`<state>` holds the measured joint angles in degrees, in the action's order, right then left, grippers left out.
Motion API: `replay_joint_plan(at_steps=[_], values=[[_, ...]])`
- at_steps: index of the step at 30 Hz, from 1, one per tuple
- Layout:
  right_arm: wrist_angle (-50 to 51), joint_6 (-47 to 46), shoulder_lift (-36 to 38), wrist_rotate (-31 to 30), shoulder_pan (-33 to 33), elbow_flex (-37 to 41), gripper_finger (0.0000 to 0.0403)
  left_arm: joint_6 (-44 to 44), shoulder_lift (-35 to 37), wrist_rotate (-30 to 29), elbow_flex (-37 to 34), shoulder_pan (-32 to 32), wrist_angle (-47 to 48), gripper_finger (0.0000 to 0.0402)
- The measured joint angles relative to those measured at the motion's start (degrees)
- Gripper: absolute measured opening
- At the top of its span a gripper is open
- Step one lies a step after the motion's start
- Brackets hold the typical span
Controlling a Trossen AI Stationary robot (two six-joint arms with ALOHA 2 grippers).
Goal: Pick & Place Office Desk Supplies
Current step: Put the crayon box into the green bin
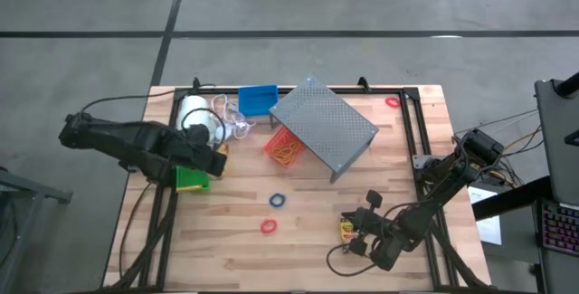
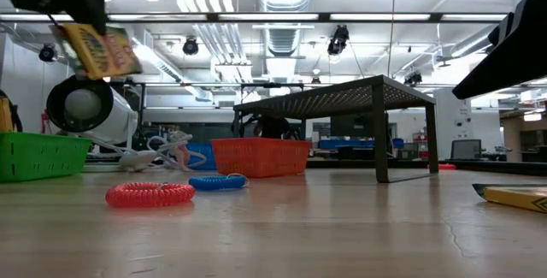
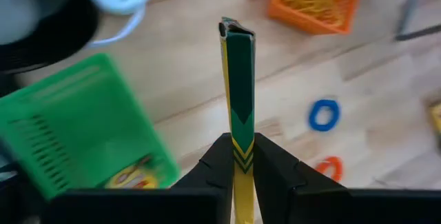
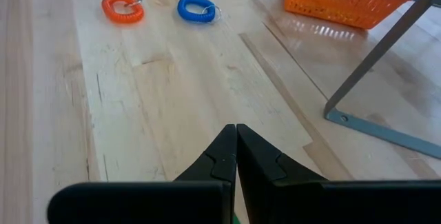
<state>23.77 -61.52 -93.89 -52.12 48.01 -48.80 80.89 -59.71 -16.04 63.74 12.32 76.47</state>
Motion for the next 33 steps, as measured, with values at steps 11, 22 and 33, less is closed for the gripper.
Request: replay_joint_plan(at_steps=[11, 22, 33], values=[[0.0, 0.1, 0.0, -0.1, 0.0, 0.0, 0.0008, 9.1, 0.6, 2.6, 0.8, 0.0, 13.1, 0.0042], [0.0, 0.5, 0.0, -0.2, 0.0, 0.2, 0.0008, 11.6, 0.6, 8.7, -9.2, -0.1, 11.9, 0.0042], [0.0, 1.7, 0.0, -0.4, 0.0, 0.2, 0.0008, 12.5, 0.7, 7.5, -10.5, -0.1, 11.3, 0.0042]])
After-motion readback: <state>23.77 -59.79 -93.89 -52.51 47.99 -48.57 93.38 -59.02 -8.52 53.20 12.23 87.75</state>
